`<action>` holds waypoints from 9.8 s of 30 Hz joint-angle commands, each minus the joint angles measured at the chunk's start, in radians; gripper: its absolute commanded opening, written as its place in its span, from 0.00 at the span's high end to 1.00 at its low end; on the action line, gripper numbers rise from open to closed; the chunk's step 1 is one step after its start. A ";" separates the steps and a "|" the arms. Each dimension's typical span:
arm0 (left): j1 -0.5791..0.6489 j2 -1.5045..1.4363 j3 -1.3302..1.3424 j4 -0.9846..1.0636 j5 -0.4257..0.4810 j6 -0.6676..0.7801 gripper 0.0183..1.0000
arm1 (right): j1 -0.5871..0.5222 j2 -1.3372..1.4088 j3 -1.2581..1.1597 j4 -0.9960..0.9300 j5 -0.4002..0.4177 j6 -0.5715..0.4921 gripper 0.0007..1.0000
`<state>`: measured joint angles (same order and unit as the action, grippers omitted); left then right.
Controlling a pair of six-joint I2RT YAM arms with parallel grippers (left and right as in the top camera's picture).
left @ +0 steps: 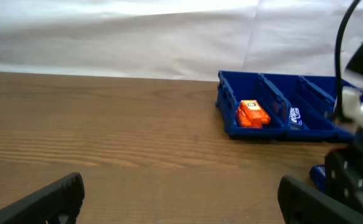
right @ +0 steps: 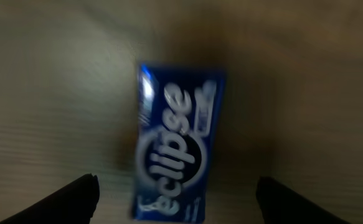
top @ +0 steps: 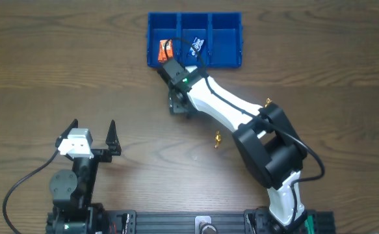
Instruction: Sort Candies Into Trays
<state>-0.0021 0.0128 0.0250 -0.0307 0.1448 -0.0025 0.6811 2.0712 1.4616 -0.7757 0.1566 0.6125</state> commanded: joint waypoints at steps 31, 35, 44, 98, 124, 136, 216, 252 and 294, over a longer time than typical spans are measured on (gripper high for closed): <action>-0.003 -0.007 -0.020 -0.032 0.021 -0.004 0.00 | -0.018 -0.291 0.202 -0.136 0.192 0.033 0.79; -0.003 -0.007 -0.020 -0.032 0.021 -0.004 0.00 | -0.085 -0.200 0.408 -0.201 0.195 -0.072 0.79; -0.003 -0.007 -0.020 -0.032 0.021 -0.004 0.00 | -0.186 0.132 0.748 -0.171 0.142 -0.173 0.79; -0.003 -0.006 -0.020 -0.032 0.021 -0.004 0.00 | -0.067 -0.611 -0.594 0.040 -0.002 0.090 0.16; -0.003 -0.007 -0.020 -0.032 0.021 -0.004 0.00 | 0.002 -0.422 -0.618 0.169 -0.030 0.121 0.30; -0.003 -0.007 -0.020 -0.032 0.021 -0.004 0.00 | 0.002 -0.401 -0.618 0.174 -0.020 0.125 0.38; -0.003 -0.007 -0.020 -0.032 0.021 -0.005 0.00 | -0.366 -0.050 0.384 0.041 0.044 -0.307 0.37; -0.003 -0.007 -0.020 -0.032 0.021 -0.004 0.00 | -0.391 -0.353 -0.577 0.409 -0.047 -0.217 0.39; -0.003 -0.006 -0.020 -0.032 0.021 -0.004 0.00 | -0.279 -0.526 -0.111 0.162 0.124 -0.224 0.86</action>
<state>-0.0021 0.0113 0.0250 -0.0307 0.1452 -0.0029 0.4057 1.4731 1.1656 -0.5690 0.1482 0.4126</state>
